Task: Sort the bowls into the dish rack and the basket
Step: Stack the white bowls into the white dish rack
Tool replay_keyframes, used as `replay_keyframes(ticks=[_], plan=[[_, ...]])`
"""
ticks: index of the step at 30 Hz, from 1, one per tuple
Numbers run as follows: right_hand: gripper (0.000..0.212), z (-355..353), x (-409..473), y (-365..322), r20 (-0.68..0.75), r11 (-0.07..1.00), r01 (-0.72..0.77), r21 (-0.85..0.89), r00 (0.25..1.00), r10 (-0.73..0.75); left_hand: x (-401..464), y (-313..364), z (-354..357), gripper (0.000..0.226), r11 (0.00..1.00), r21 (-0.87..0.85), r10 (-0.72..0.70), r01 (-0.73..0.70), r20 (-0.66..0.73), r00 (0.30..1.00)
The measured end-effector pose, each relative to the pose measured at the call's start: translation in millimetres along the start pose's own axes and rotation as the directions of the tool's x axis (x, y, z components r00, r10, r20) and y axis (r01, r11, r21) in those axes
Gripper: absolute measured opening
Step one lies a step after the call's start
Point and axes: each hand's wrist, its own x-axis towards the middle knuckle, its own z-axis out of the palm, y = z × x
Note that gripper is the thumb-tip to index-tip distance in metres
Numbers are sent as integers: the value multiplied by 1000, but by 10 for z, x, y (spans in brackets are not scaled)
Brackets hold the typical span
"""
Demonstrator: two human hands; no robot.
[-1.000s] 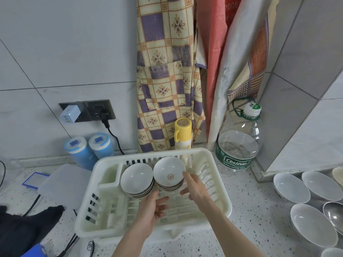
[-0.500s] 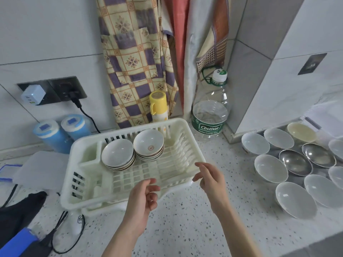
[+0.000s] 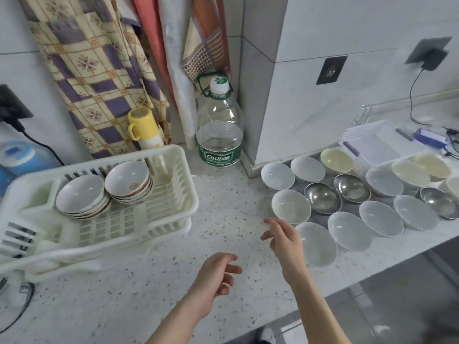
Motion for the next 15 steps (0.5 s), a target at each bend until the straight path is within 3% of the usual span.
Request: replay_keyframes(ticks=[4, 9, 15], plan=[[17, -560, 241, -51, -34, 1000, -14, 16, 999, 14, 209, -105, 733, 27, 990, 141, -42, 31, 74, 996], [18, -1140, 496, -50, -62, 999, -46, -10, 997, 45, 417, -189, 1402, 56, 977, 210, -61, 41, 88, 994], [20, -1490, 701, -16, -44, 997, -76, 12, 996, 77, 532, -236, 1770, 48, 977, 214, -26, 17, 41, 999]])
